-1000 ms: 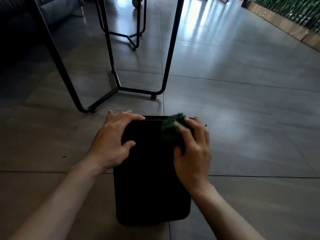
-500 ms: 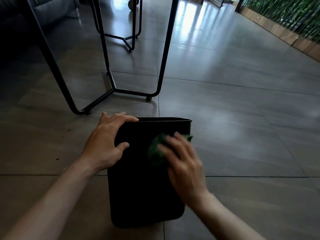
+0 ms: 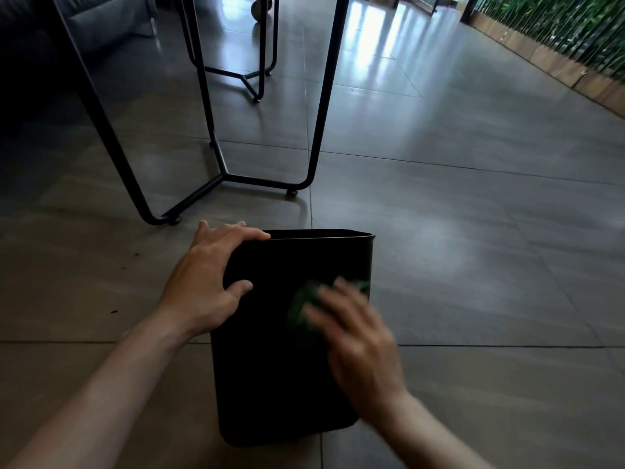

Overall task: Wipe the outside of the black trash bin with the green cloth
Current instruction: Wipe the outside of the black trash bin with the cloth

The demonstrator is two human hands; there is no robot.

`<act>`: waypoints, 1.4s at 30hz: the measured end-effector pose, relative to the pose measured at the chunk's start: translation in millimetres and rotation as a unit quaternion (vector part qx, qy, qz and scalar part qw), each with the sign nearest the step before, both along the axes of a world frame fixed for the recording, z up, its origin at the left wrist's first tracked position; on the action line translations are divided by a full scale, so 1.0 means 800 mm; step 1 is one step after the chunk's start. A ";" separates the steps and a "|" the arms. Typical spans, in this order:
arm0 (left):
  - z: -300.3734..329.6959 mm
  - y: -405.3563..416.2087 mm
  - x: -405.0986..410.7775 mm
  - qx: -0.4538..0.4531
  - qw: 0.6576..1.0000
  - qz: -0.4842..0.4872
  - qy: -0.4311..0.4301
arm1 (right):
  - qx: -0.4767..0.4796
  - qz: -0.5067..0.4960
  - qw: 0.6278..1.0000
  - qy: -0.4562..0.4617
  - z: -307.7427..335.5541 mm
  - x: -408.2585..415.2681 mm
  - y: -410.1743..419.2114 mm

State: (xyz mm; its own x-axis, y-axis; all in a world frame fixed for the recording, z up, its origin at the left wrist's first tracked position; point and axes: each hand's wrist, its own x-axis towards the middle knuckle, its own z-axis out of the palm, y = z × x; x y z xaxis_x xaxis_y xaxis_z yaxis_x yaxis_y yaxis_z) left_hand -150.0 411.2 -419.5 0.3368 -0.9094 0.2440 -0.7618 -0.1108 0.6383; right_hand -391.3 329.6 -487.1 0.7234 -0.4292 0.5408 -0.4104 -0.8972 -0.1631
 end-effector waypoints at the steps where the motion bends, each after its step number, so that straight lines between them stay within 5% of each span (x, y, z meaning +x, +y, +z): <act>1: 0.000 0.000 -0.001 0.001 1.000 -0.003 0.000 | 0.033 -0.058 0.997 -0.041 0.022 0.016 -0.020; 4: -0.001 -0.002 0.001 0.003 1.000 -0.004 0.004 | 0.044 -0.111 0.991 -0.058 0.046 0.040 -0.041; 13: -0.003 -0.004 0.001 -0.001 1.000 0.000 0.002 | -0.060 0.065 0.992 0.094 -0.044 -0.052 0.039; 20: 0.000 0.000 0.001 0.003 1.000 -0.005 -0.003 | 0.047 -0.135 0.988 -0.057 0.049 0.035 -0.036; 24: 0.000 -0.002 0.002 -0.001 1.000 0.001 -0.004 | -0.049 0.021 0.998 0.027 -0.021 0.011 0.027; 28: -0.002 -0.004 -0.003 0.000 1.000 -0.009 -0.007 | -0.128 0.194 0.948 0.218 -0.069 -0.011 0.089; 34: -0.001 -0.008 -0.007 0.010 0.999 -0.026 -0.023 | -0.050 0.046 0.994 0.081 -0.016 0.061 0.072; 40: -0.003 -0.004 -0.006 0.004 1.000 -0.028 -0.009 | -0.170 0.214 0.922 0.274 -0.064 -0.001 0.092; 42: -0.003 -0.003 -0.004 0.000 1.000 -0.025 -0.006 | -0.155 0.191 0.945 0.216 -0.054 -0.017 0.072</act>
